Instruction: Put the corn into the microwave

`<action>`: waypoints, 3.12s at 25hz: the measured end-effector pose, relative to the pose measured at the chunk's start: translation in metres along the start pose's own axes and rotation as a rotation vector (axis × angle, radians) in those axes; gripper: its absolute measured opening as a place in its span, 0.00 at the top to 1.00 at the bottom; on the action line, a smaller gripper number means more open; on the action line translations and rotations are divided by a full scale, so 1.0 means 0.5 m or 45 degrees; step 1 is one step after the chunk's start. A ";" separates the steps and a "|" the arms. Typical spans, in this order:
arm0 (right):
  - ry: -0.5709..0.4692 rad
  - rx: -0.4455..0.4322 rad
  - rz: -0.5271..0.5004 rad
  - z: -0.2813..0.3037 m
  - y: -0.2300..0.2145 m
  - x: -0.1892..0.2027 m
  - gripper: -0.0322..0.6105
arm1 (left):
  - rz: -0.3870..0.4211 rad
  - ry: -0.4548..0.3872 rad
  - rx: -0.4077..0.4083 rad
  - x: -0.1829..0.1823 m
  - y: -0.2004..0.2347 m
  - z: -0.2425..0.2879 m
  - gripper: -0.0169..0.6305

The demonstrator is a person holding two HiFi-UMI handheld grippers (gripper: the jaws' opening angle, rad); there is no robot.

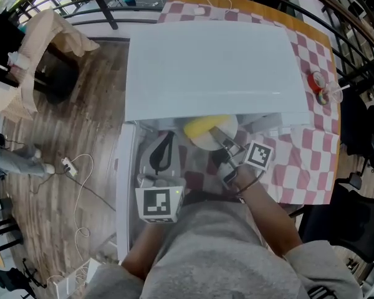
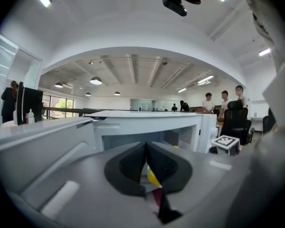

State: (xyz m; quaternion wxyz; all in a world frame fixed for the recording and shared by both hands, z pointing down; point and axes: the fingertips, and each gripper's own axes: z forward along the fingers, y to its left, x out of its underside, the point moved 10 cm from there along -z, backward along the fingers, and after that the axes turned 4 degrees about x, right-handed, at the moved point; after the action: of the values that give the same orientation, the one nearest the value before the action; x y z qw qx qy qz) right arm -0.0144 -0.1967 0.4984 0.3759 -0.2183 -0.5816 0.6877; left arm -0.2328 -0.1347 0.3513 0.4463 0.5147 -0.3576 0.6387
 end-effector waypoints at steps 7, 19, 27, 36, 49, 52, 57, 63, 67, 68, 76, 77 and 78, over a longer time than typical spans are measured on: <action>0.000 0.048 0.015 0.021 -0.020 0.007 0.94 | -0.008 0.003 0.011 -0.012 -0.002 0.002 0.96; 0.005 0.053 0.107 0.033 -0.037 0.019 0.94 | 0.010 0.000 -0.005 -0.009 -0.001 -0.007 0.96; 0.002 0.077 0.135 0.053 -0.036 0.009 0.93 | 0.015 0.006 0.000 -0.015 -0.002 -0.012 0.96; 0.003 -0.001 0.015 0.057 -0.024 0.005 0.85 | 0.025 -0.006 0.006 -0.011 -0.001 -0.010 0.96; 0.166 0.159 -0.740 0.019 0.028 0.016 0.45 | 0.025 0.008 0.028 -0.012 -0.010 -0.002 0.96; 0.127 0.314 -1.033 -0.006 0.036 0.022 0.41 | 0.035 0.005 0.037 -0.009 -0.013 0.001 0.96; 0.017 0.432 -1.365 -0.036 0.046 0.034 0.37 | 0.051 0.001 0.038 -0.007 -0.014 0.003 0.96; -0.017 0.525 -1.567 -0.021 0.049 0.051 0.31 | 0.051 0.009 0.033 -0.007 -0.015 0.000 0.96; -0.051 0.570 -1.704 -0.010 0.058 0.057 0.31 | 0.045 0.021 0.026 -0.006 -0.015 -0.005 0.96; -0.050 0.576 -1.709 -0.005 0.059 0.056 0.31 | 0.046 0.021 0.024 -0.006 -0.013 -0.005 0.96; -0.035 0.609 -1.682 0.046 0.065 0.037 0.33 | 0.054 0.016 0.013 -0.010 -0.010 -0.013 0.96; -0.030 0.609 -1.683 0.053 0.064 0.034 0.33 | 0.056 0.015 0.010 -0.010 -0.010 -0.014 0.96; -0.027 0.610 -1.682 0.060 0.064 0.030 0.34 | 0.058 0.014 0.007 -0.009 -0.010 -0.015 0.96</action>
State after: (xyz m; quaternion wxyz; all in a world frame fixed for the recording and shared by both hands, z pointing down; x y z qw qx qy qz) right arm -0.0541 -0.2052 0.4766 0.7471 0.2761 -0.4285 0.4266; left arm -0.2305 -0.1272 0.3450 0.4322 0.5041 -0.3648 0.6527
